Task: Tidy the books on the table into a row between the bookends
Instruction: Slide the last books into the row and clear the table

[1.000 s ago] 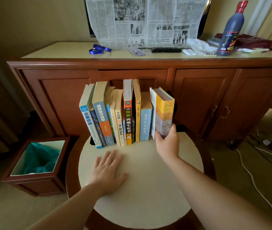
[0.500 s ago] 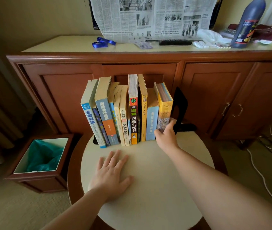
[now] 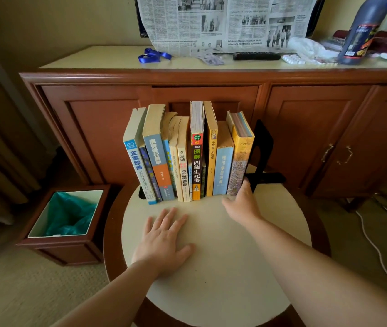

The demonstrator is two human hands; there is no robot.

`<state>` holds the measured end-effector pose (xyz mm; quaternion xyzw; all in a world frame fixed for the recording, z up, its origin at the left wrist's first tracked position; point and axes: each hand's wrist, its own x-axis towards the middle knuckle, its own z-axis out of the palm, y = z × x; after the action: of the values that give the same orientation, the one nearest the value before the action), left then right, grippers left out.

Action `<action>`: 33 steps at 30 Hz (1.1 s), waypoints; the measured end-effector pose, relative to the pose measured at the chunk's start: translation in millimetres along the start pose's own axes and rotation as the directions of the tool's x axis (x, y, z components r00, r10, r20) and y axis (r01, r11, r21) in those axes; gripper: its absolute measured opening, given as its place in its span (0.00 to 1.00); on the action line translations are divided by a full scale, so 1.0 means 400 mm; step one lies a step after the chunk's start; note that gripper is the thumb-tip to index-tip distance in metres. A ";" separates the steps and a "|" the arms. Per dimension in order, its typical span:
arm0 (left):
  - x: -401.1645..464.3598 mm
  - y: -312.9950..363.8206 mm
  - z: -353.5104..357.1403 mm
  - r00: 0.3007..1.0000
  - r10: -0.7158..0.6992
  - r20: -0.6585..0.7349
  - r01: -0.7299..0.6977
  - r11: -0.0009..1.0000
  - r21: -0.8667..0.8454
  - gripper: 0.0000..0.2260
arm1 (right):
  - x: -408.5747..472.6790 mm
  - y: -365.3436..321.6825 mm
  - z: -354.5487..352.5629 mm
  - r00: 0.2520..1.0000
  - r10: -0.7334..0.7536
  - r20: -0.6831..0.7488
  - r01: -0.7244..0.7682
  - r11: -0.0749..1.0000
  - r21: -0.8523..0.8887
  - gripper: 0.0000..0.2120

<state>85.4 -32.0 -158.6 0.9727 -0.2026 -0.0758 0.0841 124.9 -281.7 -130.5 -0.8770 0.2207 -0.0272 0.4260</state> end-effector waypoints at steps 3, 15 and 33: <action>-0.002 0.002 -0.003 1.000 -0.005 -0.004 0.005 1.000 -0.014 0.36 | -0.063 0.034 0.028 0.999 -0.008 -0.039 0.004 0.996 -0.090 0.44; -0.008 -0.007 -0.010 0.989 -0.042 -0.139 0.002 0.962 -0.275 0.21 | -0.234 0.061 0.138 0.969 -0.182 0.168 0.247 0.717 -0.652 0.34; 0.183 -0.170 -0.177 0.734 0.644 0.217 -0.497 0.291 0.818 0.32 | -0.228 0.063 0.130 0.938 -0.243 0.249 0.348 0.653 -0.673 0.44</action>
<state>190.6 9.0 -111.0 0.7515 -0.5387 0.1411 -0.3539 45.6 -219.5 -169.7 -0.9962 0.0385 0.0502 0.0604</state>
